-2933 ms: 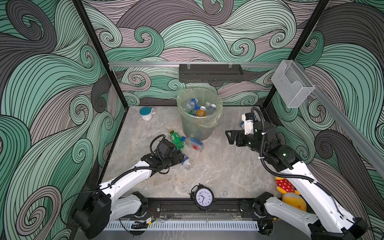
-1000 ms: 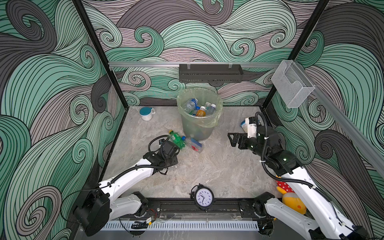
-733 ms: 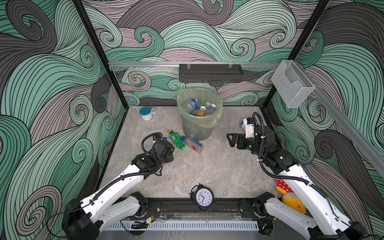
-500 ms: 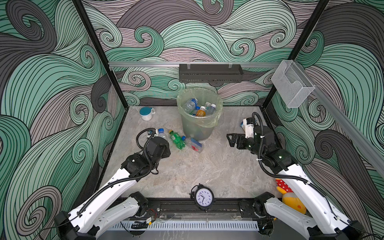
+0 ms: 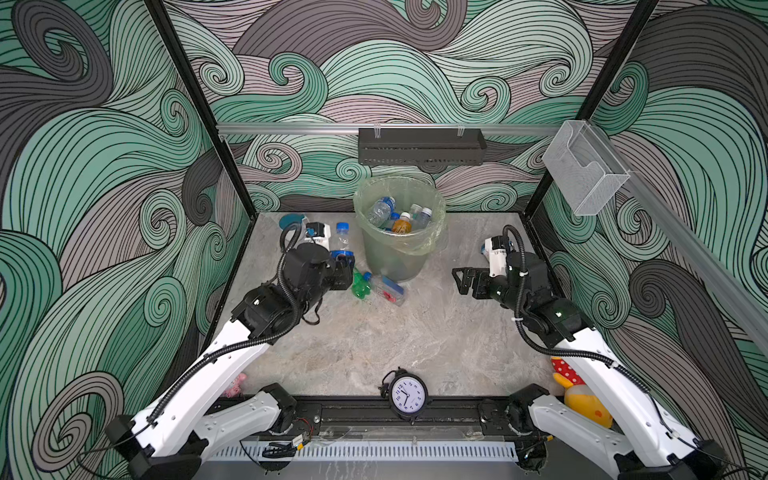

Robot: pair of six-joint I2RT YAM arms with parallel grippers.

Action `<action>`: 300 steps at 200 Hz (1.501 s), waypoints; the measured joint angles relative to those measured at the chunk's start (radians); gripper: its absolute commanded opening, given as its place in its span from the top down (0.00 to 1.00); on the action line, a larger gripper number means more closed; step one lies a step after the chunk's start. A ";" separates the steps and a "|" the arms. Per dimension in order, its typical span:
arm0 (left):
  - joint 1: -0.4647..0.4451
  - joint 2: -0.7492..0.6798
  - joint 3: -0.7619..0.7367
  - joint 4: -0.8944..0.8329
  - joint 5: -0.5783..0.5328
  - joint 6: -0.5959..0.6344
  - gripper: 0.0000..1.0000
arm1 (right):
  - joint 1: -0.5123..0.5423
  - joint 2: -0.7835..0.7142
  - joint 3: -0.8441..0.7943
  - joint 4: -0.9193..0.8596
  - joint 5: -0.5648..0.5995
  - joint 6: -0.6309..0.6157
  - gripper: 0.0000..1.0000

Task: Throw the plastic bottles in the bin
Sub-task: 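Lift the Pepsi bottle with the left gripper and carry it over the bin, then open the left gripper to drop the Pepsi bottle, then lower toward Sprite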

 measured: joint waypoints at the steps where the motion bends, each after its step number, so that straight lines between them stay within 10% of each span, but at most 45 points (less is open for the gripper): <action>1: 0.000 0.005 0.007 0.000 0.002 0.002 0.44 | 0.000 0.000 0.000 0.000 0.000 0.000 0.00; 20: 0.000 0.186 0.236 0.032 0.066 0.046 0.41 | 0.000 -0.009 -0.006 0.001 -0.001 0.003 0.00; 41: 0.006 0.435 0.561 0.022 0.101 0.076 0.17 | 0.000 -0.028 -0.019 0.000 -0.003 0.012 0.00; 84: 0.023 0.859 1.125 -0.185 0.121 0.087 0.12 | -0.004 -0.080 -0.034 -0.003 -0.008 0.023 0.00; 213: 0.150 0.074 0.090 -0.068 0.082 -0.003 0.12 | 0.002 0.042 -0.077 0.048 -0.065 -0.008 0.03; 300: 0.257 -0.002 -0.288 -0.060 0.109 -0.126 0.05 | 0.031 0.136 -0.104 0.117 -0.112 -0.023 0.04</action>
